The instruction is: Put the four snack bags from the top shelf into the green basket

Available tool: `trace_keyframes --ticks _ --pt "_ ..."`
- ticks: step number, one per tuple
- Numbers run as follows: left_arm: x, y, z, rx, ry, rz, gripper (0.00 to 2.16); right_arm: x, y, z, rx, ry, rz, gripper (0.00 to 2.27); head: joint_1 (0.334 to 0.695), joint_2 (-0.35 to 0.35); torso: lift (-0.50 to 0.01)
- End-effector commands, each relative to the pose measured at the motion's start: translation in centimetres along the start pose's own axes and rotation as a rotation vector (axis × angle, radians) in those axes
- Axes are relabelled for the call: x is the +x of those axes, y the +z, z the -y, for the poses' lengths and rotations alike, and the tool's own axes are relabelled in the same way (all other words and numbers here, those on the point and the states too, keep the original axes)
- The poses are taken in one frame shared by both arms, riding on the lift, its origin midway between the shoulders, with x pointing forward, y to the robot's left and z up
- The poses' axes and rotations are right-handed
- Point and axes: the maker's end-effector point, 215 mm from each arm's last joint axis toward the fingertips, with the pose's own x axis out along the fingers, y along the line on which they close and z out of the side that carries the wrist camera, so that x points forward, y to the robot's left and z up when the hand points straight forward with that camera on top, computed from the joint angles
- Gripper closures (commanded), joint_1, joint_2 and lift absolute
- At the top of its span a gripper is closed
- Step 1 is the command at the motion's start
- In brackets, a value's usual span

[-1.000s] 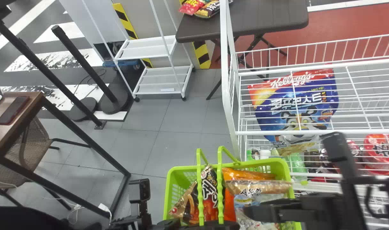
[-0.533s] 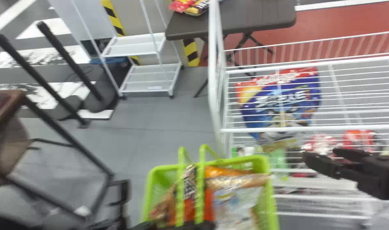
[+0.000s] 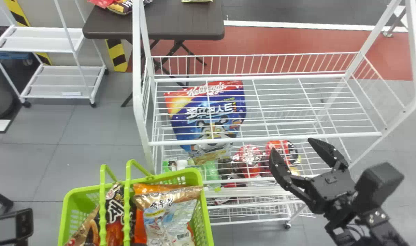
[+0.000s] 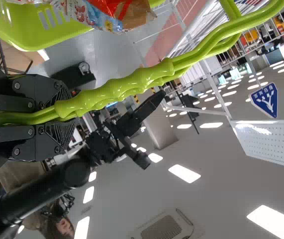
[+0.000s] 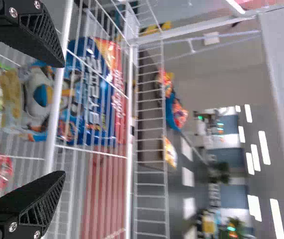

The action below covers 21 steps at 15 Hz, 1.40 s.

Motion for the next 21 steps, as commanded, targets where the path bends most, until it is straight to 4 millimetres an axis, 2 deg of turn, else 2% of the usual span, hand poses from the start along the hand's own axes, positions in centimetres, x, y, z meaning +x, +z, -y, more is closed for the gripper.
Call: trace_keyframes --ticks 1,3,5,9,14,21 --pt "0.0 -0.3 0.2 -0.008 -0.009 0.007 2.15 -1.4 -1.1 1.1 -0.055 -0.018 0.029 0.04 0.695 -0.075 0.0" --pt "0.0 -0.5 0.2 -0.013 -0.008 0.009 2.15 -2.2 -3.1 0.9 -0.052 -0.015 -0.012 0.04 0.695 -0.103 0.0" --pt "0.2 -0.5 0.3 -0.011 -0.011 0.006 2.15 -2.6 -4.0 1.1 -0.062 -0.018 -0.033 0.04 0.695 -0.116 0.0" --pt "0.3 -0.8 0.4 -0.014 -0.011 0.007 2.15 -2.7 -4.1 0.4 -0.059 -0.006 -0.036 0.04 0.695 -0.133 0.0" --pt "0.1 -0.9 0.4 -0.018 -0.008 0.011 2.15 -2.6 -4.1 -0.1 -0.056 0.007 -0.035 0.04 0.695 -0.117 0.0" --pt "0.2 -1.0 0.4 -0.019 -0.01 0.01 2.15 -3.0 -4.2 -0.1 -0.05 0.005 -0.038 0.05 0.695 -0.116 0.0"
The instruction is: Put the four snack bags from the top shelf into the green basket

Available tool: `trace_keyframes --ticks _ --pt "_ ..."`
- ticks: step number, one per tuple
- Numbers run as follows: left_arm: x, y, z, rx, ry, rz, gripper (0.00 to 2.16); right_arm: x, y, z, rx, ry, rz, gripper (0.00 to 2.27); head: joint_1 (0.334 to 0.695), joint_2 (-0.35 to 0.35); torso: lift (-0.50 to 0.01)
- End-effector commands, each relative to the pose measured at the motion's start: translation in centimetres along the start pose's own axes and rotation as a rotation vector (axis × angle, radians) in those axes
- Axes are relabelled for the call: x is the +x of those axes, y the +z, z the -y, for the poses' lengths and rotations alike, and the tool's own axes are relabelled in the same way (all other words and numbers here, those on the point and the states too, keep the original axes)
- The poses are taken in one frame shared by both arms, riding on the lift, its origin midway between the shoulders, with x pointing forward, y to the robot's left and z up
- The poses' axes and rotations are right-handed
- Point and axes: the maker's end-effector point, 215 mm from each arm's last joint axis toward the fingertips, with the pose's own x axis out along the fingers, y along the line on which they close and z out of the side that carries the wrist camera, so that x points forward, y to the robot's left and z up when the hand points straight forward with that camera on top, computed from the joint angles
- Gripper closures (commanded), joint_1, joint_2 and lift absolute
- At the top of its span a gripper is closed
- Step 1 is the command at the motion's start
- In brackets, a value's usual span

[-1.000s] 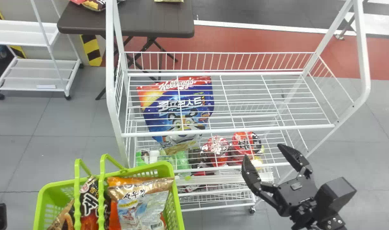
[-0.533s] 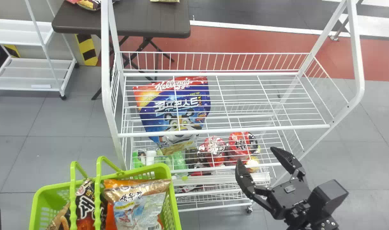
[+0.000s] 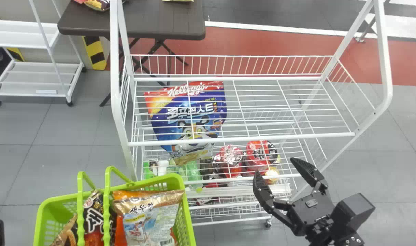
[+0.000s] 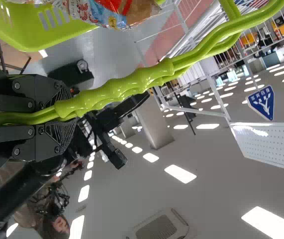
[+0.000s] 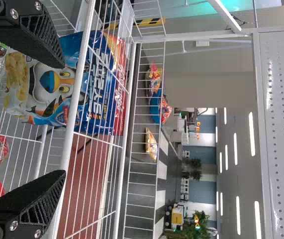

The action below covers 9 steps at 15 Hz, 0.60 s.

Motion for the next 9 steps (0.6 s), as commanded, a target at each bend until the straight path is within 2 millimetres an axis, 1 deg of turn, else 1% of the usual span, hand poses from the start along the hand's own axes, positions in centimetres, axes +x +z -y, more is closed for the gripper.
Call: trace_keyframes --ticks 1,9 --pt "0.03 -0.09 0.15 0.0 -0.008 -0.004 2.15 -0.05 -0.03 -0.02 0.003 -0.001 0.0 0.05 0.695 -0.116 0.0" --pt "0.02 -0.11 0.12 0.0 -0.006 -0.005 2.15 -0.19 -0.02 -0.08 0.007 0.0 0.0 0.05 0.695 -0.118 0.0"
